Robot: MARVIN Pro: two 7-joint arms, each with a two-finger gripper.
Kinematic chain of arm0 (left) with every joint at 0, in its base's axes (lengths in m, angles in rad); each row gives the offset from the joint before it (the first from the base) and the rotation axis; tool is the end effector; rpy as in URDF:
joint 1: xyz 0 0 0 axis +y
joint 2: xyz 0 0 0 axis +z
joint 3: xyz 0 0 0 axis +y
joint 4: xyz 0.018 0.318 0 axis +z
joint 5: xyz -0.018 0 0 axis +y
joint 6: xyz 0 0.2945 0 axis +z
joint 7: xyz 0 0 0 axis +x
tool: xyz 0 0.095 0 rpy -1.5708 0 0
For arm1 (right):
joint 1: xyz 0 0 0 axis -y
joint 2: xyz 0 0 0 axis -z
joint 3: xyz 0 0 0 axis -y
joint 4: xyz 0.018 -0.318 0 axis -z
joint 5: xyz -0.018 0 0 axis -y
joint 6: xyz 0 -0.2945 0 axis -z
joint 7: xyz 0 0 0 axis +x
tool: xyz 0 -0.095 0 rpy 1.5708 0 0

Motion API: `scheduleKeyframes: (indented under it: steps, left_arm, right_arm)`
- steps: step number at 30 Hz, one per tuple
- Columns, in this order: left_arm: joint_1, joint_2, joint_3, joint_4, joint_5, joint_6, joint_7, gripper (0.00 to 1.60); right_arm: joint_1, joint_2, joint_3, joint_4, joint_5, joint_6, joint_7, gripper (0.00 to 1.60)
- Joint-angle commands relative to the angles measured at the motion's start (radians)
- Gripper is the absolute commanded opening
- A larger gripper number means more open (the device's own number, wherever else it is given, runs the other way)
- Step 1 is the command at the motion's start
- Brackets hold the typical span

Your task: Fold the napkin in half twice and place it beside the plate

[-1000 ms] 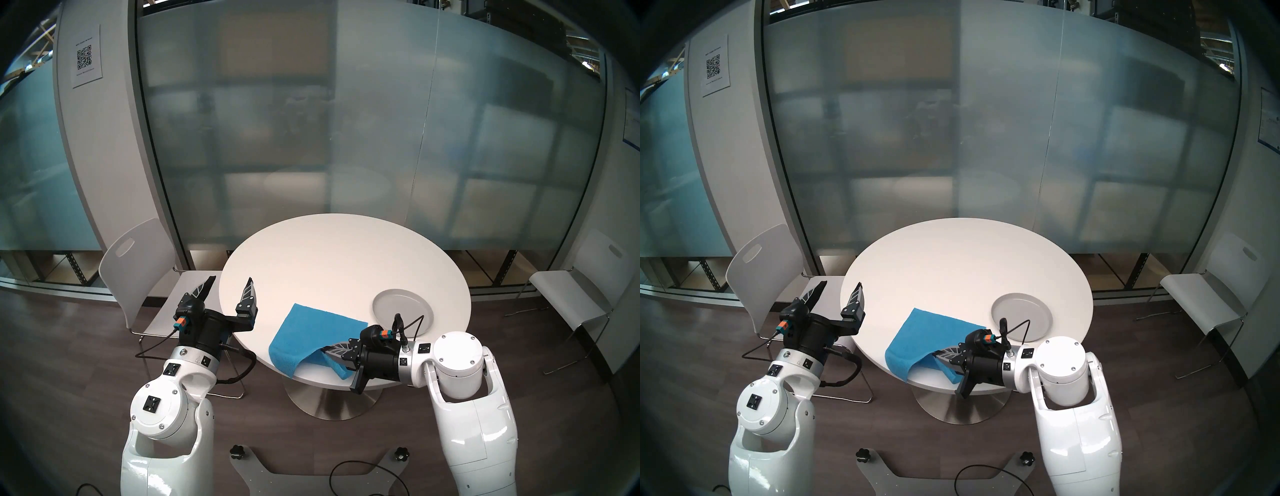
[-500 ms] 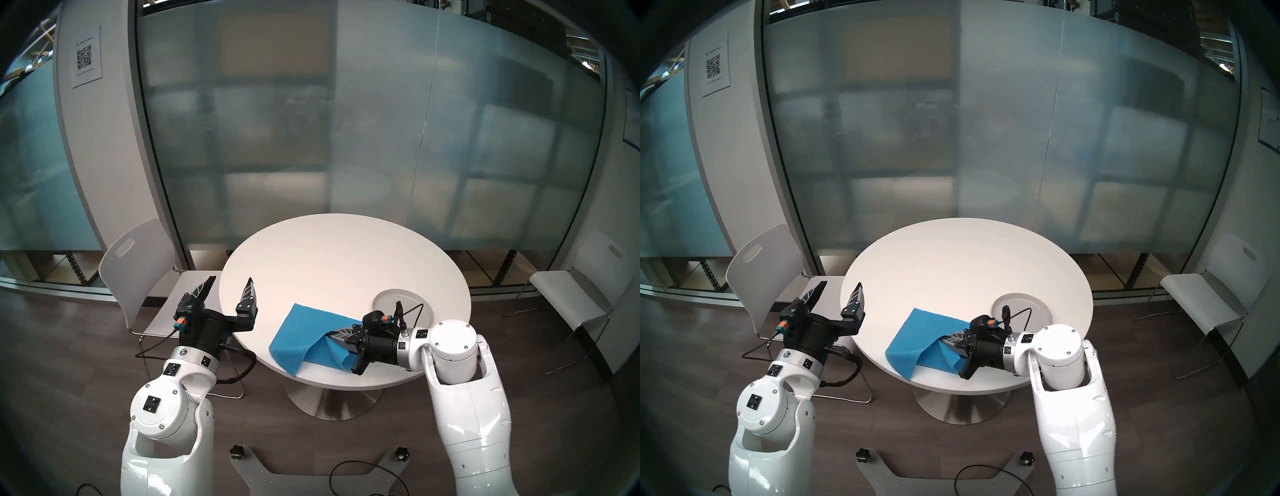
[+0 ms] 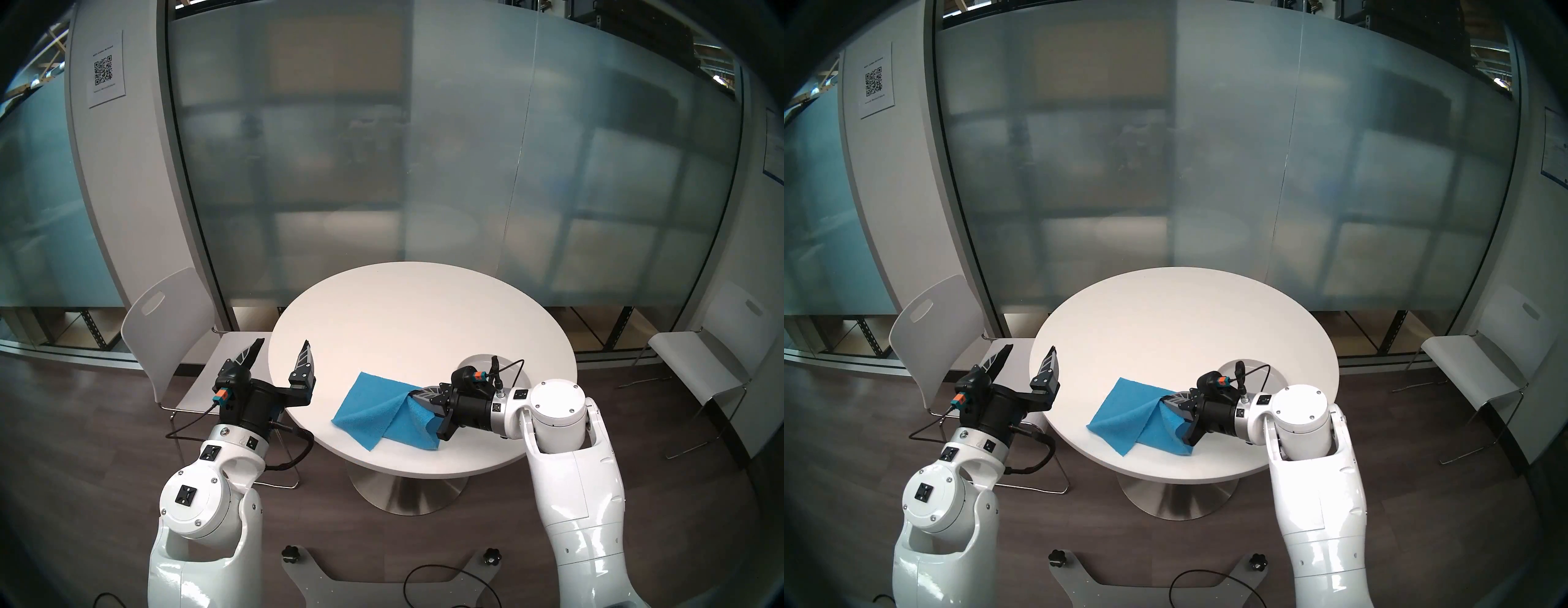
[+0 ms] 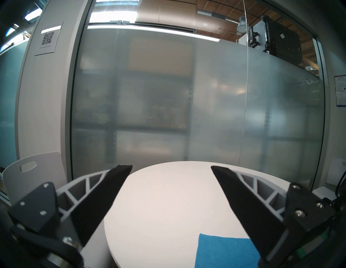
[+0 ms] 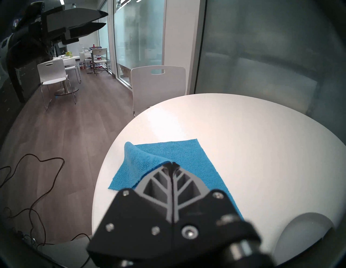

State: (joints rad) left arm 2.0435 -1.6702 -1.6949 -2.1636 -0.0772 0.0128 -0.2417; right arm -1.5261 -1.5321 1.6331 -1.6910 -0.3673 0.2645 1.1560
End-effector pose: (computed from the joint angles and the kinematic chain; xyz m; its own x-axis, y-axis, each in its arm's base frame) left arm 0.2567 0.0089 -0.2637 -0.1138 0.0916 0.9893 -0.0937 -0.9923 0.0811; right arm 0.3730 0.0423 -0.3219 0.1319 0.3721 0.9188 0.8529 -0.5149 0.0861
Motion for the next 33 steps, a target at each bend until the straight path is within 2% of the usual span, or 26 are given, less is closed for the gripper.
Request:
scheduleKeyframes:
  steps: [1, 33]
  left_arm:
    - [-0.001, 0.000, 0.000, -0.019, 0.000, -0.002, 0.000, 1.60]
    - [0.000, 0.000, 0.000, -0.020, 0.000, -0.002, 0.000, 1.60]
  right_arm:
    - [0.064, -0.001, -0.003, 0.017, 0.003, -0.014, -0.003, 0.13]
    - [0.129, 0.019, -0.010, 0.179, -0.041, -0.070, -0.049, 0.15]
